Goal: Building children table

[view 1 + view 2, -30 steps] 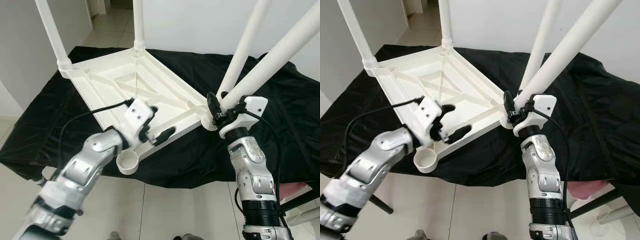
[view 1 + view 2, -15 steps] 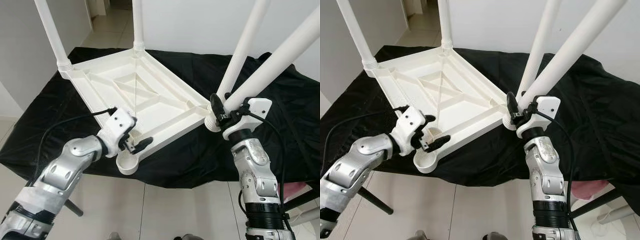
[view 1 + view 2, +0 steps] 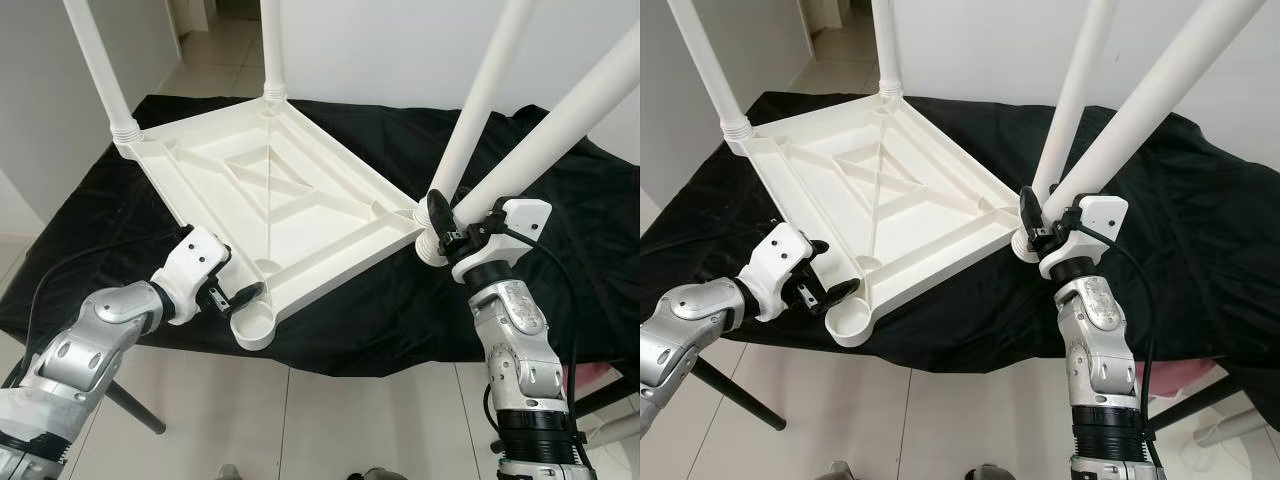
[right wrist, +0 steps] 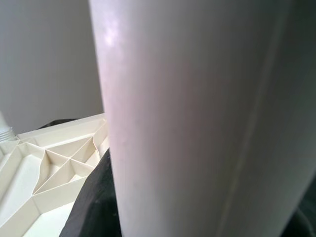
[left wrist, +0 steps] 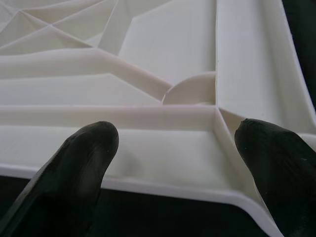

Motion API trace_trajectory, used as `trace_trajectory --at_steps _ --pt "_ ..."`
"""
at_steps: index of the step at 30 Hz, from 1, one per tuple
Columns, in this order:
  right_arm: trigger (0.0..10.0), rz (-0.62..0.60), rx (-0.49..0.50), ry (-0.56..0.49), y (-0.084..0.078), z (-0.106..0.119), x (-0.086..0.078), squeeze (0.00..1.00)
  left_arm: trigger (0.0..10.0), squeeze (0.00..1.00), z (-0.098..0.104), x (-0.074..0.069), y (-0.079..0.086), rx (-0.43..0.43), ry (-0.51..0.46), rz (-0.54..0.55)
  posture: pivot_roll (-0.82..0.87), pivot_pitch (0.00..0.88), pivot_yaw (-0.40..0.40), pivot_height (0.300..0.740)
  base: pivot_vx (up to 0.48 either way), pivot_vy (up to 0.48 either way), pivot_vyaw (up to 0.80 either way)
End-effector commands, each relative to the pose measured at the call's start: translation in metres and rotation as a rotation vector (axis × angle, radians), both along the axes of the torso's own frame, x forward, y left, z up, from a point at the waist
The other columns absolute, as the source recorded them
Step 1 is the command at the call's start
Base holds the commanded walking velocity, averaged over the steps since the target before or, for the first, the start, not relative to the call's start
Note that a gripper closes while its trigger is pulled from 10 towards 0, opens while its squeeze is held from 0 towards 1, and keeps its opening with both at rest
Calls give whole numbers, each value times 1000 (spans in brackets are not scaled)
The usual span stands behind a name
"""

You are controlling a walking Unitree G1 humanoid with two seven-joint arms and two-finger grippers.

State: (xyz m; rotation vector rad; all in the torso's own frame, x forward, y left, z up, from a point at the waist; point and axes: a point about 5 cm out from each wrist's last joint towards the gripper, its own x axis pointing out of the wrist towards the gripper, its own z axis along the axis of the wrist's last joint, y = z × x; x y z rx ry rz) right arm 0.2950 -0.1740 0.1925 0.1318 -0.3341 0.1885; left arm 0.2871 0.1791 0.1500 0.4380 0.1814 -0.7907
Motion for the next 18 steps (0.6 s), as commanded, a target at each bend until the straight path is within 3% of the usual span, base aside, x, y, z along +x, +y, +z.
trace_trajectory --at_steps 1,7,18 --pt "10000 2 -5 -12 -2 4 0 0 10000 0 -11 -11 -1 42 103 -162 -53 5 -13 740 0 0 0" --pt "10000 13 -13 -14 -1 5 2 0 10000 0 -20 -18 -10 92 117 -194 -52 1 -18 740 0 0 0" --pt "10000 20 -23 -18 -1 6 3 0 10000 0 -16 -19 -14 97 109 -210 -56 0 -12 740 0 0 0"
